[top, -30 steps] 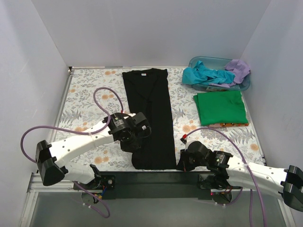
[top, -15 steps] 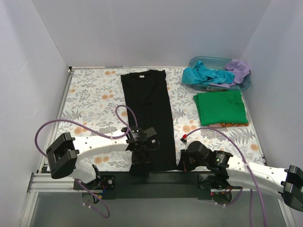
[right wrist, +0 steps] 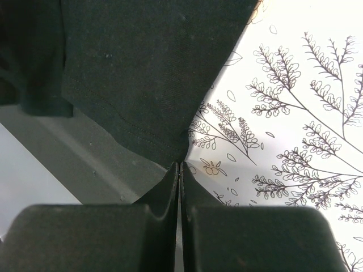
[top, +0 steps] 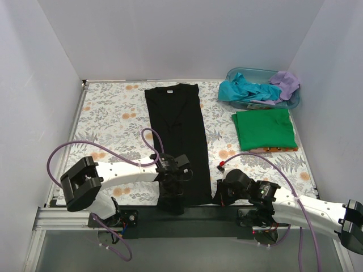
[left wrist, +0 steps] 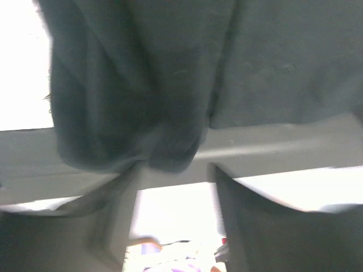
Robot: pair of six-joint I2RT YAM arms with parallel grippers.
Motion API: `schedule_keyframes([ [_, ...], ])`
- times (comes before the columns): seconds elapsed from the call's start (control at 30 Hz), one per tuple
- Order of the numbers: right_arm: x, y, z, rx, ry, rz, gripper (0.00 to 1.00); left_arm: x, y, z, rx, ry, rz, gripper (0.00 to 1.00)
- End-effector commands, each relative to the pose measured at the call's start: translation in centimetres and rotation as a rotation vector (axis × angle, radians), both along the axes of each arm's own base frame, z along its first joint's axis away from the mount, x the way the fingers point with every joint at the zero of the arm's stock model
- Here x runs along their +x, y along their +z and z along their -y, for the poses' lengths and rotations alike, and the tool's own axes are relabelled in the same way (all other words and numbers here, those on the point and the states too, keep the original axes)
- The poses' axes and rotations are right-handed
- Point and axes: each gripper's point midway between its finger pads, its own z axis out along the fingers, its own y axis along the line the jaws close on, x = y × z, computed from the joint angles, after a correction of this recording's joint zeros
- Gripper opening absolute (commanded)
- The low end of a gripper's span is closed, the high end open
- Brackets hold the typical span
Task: Fold and stack the t-shirts
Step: Fold the tshirt
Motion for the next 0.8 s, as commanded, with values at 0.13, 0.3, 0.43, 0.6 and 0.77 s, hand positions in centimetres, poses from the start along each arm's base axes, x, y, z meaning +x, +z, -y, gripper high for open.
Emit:
schedule_keyframes([
  [0.13,0.5,1.0,-0.4,0.022,-0.009,0.021,0.03,0.7,1.7,-2.3,0.073,0.094,0.074,0.74],
  [0.3,1.0,3.1,-1.1,0.052,0.035,0.082,0.19,3.4,3.0,-5.6,0.116,0.256,0.192,0.80],
  [0.43,2.5,6.7,-1.9,0.088,0.047,0.186,0.39,6.5,3.2,-7.3,0.090,0.343,0.274,0.83],
  [0.6,6.5,11.1,-3.0,0.057,-0.005,0.370,0.98,15.4,7.6,-4.8,-0.175,0.408,0.514,0.93],
  [0.77,12.4,12.7,-4.4,-0.084,-0.129,0.498,0.99,23.5,8.4,-2.5,-0.314,0.356,0.617,0.97],
])
